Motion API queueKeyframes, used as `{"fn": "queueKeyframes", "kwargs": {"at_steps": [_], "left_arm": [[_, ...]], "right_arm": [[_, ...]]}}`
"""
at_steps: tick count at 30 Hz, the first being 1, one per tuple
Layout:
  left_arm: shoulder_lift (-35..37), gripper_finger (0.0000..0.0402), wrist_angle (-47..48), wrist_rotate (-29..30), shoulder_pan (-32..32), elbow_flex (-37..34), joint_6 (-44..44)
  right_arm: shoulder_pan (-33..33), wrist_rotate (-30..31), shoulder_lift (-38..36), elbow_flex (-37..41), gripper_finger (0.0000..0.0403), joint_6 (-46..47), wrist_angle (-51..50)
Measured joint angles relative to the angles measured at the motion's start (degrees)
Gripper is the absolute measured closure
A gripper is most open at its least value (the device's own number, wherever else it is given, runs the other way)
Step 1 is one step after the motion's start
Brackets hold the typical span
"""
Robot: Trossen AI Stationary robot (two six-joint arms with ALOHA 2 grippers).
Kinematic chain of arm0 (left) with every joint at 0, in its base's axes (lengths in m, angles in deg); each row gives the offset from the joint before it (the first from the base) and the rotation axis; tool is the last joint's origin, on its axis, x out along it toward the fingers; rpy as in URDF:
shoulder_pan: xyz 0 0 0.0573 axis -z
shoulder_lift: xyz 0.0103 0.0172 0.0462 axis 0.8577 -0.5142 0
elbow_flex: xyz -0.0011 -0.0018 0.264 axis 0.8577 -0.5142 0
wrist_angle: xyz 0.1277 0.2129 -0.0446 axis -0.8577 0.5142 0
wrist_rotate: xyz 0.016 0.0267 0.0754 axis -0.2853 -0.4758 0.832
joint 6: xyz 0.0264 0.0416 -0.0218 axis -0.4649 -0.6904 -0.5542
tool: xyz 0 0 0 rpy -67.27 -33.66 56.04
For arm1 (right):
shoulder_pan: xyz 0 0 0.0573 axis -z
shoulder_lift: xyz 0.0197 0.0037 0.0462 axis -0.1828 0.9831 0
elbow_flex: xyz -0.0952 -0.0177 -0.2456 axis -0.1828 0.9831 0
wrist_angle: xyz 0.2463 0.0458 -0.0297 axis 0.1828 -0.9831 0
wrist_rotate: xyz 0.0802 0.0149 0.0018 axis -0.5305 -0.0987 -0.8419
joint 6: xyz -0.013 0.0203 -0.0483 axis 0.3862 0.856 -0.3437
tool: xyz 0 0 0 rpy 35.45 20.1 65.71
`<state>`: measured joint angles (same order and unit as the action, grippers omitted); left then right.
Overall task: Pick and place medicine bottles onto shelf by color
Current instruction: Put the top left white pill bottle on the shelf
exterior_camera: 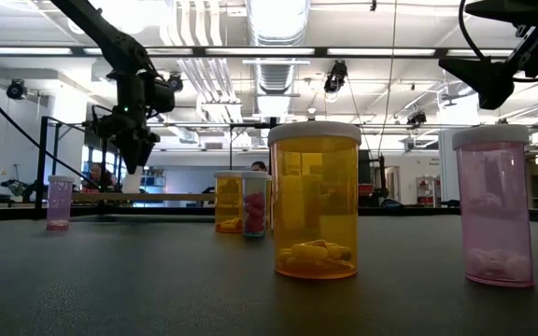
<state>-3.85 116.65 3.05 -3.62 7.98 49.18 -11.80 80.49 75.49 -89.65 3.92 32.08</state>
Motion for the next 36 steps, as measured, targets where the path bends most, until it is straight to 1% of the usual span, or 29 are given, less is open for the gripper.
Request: {"fn": "queueKeyframes", "kwargs": {"at_steps": [18, 23, 28, 32, 36], "left_arm": [[0.07, 0.0265, -0.31, 0.13, -1.94, -0.76, 0.07], [0.07, 0.0265, -1.03, 1.17, -2.23, -0.81, 0.00], [0.04, 0.0264, -1.64, 1.61, -2.25, -0.83, -2.27], [-0.02, 0.0249, -1.81, 1.92, -2.25, -0.85, -3.45], [-0.22, 0.0210, -1.79, 1.91, -2.23, -0.98, -4.90]], "right_arm": [[0.01, -0.01, 0.00, 0.00, 0.0019, 0.01, 0.00], [0.00, 0.01, 0.00, 0.00, 0.0019, 0.01, 0.00], [0.01, 0.01, 0.00, 0.00, 0.0019, 0.00, 0.00], [0.01, 0.01, -0.01, 0.00, 0.0019, 0.01, 0.00], [0.01, 0.01, 0.00, 0.00, 0.0019, -0.01, 0.02]]}}
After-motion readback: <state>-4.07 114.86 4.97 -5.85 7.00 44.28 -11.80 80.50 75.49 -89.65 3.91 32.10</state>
